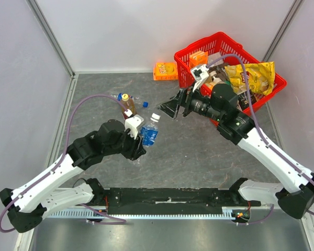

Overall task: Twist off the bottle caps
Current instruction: Unscrew the bottle cap from the plastic bottle.

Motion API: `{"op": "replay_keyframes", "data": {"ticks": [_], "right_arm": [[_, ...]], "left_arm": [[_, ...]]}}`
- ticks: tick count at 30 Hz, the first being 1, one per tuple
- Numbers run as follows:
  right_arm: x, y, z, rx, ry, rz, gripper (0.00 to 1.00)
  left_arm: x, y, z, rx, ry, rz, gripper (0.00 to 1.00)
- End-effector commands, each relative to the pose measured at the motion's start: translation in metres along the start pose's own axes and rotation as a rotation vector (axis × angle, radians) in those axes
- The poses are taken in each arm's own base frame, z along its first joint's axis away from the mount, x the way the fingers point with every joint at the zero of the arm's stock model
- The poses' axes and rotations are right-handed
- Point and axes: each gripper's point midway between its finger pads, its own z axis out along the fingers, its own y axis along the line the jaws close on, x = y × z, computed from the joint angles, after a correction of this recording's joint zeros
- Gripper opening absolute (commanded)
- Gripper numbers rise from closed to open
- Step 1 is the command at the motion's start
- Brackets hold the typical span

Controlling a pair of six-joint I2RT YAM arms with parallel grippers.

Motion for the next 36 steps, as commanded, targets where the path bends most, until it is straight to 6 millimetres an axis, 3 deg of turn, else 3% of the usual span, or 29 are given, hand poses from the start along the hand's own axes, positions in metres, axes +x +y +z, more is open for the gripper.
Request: {"op": "replay_keyframes", "data": {"ticks": [1,9,18,29,36], "right_arm": [[0.008,0.006,0.015,-0.067,0.007,0.066,0.95],[0.036,0.002,0.034,-0.099,0.069,0.133,0.87],[0.058,-0.005,0.035,-0.102,0.104,0.153,0.78],[0.068,0.0,0.027,-0.147,0.084,0.195,0.58],[0.06,0.011,0.022,-0.188,0.041,0.24,0.58]], "left_arm": [[-0.008,0.005,0.001,-0.027,-0.011,0.039,0.02],[-0.007,0.005,0.003,-0.023,0.0,0.042,0.02],[-0.007,-0.003,0.001,0.026,-0.01,0.057,0.02],[-0.008,-0.005,0.001,0.038,-0.023,0.06,0.02],[-0.006,-0.006,0.001,0.045,-0.019,0.057,0.02]]}}
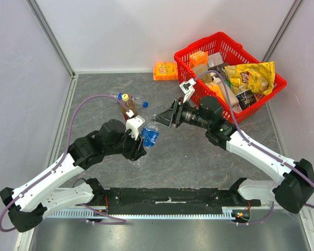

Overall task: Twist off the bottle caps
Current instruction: Unscrew the bottle cap from the plastic bottle.

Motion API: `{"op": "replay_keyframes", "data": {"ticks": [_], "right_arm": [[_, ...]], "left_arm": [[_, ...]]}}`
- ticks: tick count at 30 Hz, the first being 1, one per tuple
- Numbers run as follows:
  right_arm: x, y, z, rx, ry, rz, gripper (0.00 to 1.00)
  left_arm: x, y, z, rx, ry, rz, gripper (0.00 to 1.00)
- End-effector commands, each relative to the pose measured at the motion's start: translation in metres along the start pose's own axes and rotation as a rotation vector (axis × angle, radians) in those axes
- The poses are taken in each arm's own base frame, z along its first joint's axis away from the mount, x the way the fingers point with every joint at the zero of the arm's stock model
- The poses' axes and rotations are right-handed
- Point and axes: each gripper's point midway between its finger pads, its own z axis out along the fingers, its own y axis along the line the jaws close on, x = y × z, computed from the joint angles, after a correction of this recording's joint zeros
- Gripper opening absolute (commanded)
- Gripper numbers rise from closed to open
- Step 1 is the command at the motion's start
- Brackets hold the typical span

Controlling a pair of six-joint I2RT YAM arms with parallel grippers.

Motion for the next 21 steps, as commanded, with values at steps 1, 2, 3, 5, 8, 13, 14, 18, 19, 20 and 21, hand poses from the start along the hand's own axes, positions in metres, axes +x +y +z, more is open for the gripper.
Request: {"op": "replay_keyframes", "data": {"ticks": [1,2,3,5,8,13,14,18,19,20,21], "right_arm": [[-0.015,0.026,-0.006,-0.091,-0.064,0.004,0.58],[-0.016,0.028,-0.006,-0.096,-0.067,0.009,0.58],[-0.016,0.029,-0.006,-0.102,-0.068,0.012,0.57],[-0.017,0.031,-0.007,-0.11,-0.069,0.016,0.54],[-0.017,0.031,-0.006,-0.114,-0.066,0.016,0.31],[-0.016,0.032,-0.007,-0.112,-0.058,0.007,0.08],[-0.017,0.032,-0.007,-0.111,-0.061,0.002,0.04],[-0.019,0.036,-0.009,-0.125,-0.067,-0.023,0.0],[-0.02,0.038,-0.01,-0.134,-0.069,-0.032,0.0],[-0.02,0.041,-0.011,-0.147,-0.072,-0.042,0.0],[-0.022,0.045,-0.013,-0.164,-0.08,-0.057,0.0]], "left_arm": [[-0.011,-0.005,-0.003,0.032,-0.051,0.044,0.02],[-0.011,-0.005,-0.003,0.032,-0.051,0.042,0.02],[-0.011,-0.005,-0.003,0.032,-0.052,0.042,0.02],[-0.01,-0.005,-0.003,0.032,-0.049,0.042,0.02],[-0.01,-0.004,-0.003,0.032,-0.049,0.04,0.02],[-0.01,-0.005,-0.004,0.034,-0.052,0.041,0.02],[-0.01,-0.005,-0.004,0.034,-0.053,0.039,0.02],[-0.013,-0.007,-0.007,0.042,-0.064,0.039,0.02],[-0.013,-0.008,-0.008,0.049,-0.067,0.039,0.02],[-0.015,-0.01,-0.01,0.057,-0.074,0.037,0.02],[-0.017,-0.012,-0.011,0.067,-0.079,0.038,0.02]]}}
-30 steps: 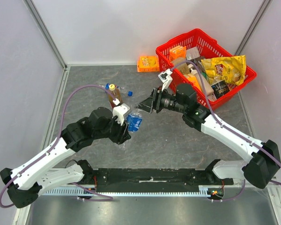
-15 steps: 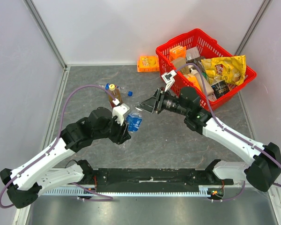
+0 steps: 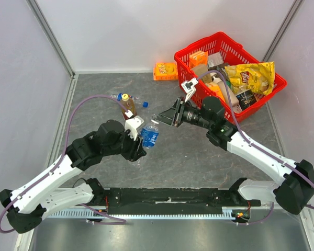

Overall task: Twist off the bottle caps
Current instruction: Unscrew the bottle cap from the plastic bottle.

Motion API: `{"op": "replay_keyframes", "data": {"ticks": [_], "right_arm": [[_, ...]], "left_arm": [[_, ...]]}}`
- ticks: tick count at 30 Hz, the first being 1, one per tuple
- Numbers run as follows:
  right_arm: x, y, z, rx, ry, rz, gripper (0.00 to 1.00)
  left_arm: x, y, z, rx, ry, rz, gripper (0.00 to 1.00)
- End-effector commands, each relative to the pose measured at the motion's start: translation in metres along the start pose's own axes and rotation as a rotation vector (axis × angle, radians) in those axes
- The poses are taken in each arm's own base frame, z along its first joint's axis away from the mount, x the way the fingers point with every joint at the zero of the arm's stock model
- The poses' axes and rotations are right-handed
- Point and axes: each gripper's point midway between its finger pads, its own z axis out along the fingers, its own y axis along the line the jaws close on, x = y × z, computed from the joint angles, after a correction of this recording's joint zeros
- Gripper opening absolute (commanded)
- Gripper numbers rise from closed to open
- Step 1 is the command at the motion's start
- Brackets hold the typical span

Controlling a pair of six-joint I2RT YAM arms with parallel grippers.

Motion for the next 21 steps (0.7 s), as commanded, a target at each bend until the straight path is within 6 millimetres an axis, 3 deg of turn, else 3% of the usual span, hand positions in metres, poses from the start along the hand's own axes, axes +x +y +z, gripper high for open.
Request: {"op": "replay_keyframes", "data": {"ticks": [1,12,21], "right_arm": [[-0.017,0.039,-0.01,-0.135,-0.05,-0.102,0.0],[-0.023,0.104,-0.04,-0.416,-0.077,-0.343,0.0],[-0.02,0.156,-0.076,-0.686,-0.108,-0.432,0.0]], "left_arm": [[-0.017,-0.011,-0.008,0.06,-0.072,0.033,0.02],[-0.037,-0.079,-0.037,0.428,-0.109,0.027,0.02],[-0.051,-0.131,-0.082,0.758,-0.175,0.069,0.02]]}}
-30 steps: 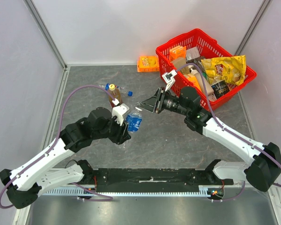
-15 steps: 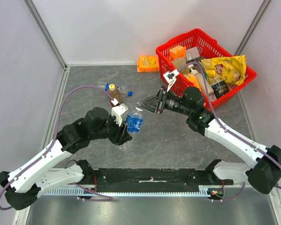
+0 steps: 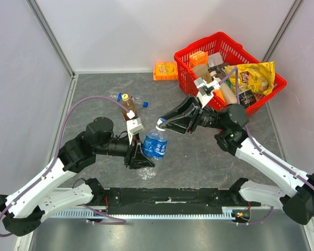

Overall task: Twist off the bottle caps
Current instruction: Unscrew the bottle cap from the plastic bottle, then place the bottle cap at the center of the board.

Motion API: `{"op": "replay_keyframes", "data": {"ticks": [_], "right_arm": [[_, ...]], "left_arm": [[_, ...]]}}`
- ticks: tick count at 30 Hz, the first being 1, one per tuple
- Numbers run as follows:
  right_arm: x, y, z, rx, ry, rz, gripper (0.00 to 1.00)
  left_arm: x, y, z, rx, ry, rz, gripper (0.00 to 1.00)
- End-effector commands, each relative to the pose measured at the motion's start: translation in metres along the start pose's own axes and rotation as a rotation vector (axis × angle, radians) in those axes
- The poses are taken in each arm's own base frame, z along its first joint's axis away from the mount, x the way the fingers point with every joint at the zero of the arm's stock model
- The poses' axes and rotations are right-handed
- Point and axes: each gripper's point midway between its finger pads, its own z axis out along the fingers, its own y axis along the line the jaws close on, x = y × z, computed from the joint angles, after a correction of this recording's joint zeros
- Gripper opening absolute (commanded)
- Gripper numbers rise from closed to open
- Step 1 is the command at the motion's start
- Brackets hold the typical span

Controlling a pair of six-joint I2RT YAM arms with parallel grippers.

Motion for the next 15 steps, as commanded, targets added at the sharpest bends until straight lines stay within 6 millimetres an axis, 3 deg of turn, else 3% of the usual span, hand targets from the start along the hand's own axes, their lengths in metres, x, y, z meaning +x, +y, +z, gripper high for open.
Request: {"op": "replay_keyframes", "data": {"ticks": [1,7,15], "right_arm": [[-0.015,0.052,-0.006,-0.229,-0.049,-0.109,0.0],[-0.024,0.084,-0.016,-0.36,-0.083,-0.155,0.0],[-0.038,0.104,-0.022,-0.419,-0.133,-0.185,0.0]], "left_arm": [[-0.024,-0.056,-0.014,0.264,-0.069,0.047,0.02],[-0.036,-0.086,-0.031,0.398,-0.141,0.112,0.02],[-0.028,-0.097,-0.034,0.49,-0.091,0.09,0.02]]}}
